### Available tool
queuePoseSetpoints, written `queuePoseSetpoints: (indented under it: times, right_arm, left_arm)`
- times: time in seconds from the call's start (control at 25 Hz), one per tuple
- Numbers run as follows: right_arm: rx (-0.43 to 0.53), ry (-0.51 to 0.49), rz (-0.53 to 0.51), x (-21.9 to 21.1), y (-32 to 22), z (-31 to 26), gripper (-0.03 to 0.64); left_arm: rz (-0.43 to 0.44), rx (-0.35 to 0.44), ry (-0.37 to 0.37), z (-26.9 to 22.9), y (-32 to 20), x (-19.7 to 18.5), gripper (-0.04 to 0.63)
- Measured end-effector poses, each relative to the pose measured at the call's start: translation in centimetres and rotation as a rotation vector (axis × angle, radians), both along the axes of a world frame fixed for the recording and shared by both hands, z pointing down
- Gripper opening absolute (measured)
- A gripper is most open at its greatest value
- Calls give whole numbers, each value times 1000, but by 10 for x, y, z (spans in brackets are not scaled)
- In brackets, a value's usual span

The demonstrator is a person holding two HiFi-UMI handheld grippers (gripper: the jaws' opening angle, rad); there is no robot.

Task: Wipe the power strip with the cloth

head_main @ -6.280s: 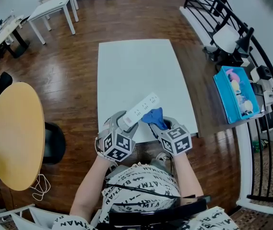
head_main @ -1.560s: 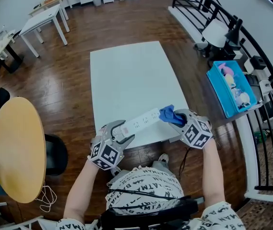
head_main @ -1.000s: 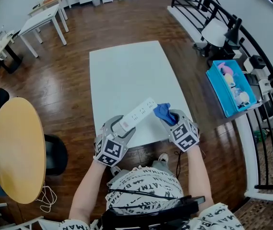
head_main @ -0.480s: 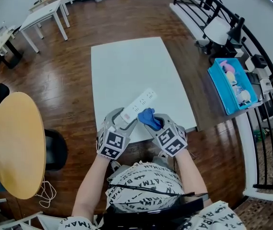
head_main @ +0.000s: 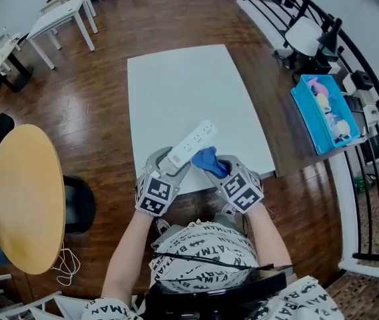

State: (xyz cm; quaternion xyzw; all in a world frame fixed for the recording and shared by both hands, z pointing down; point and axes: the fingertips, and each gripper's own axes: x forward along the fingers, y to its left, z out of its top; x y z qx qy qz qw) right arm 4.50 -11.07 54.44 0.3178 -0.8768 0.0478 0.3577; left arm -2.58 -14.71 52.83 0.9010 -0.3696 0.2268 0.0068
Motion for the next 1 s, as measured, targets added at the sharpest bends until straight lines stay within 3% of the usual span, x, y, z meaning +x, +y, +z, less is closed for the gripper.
queuePoseSetpoints:
  times: [0.12,0.24,0.36,0.64,1.0]
  right_arm:
    - [-31,1,97,42,0,14,137]
    - [-68,13,218,93,1,31,137]
    - [-110,-5,291,119,12,43,137]
    - [-138,-9,331,134,24,59,137]
    - [-137,-14,326,127,17,56,137]
  left_arm:
    - [37,-57,-43,37,2,-10,278]
    - [93,-154,-42,82,6,-13,278]
    - [170,-233,-67,121,16,-5,278]
    - [315,-281,-98,148,25,16,278]
    - [392,-355,-260,183,21,12,279]
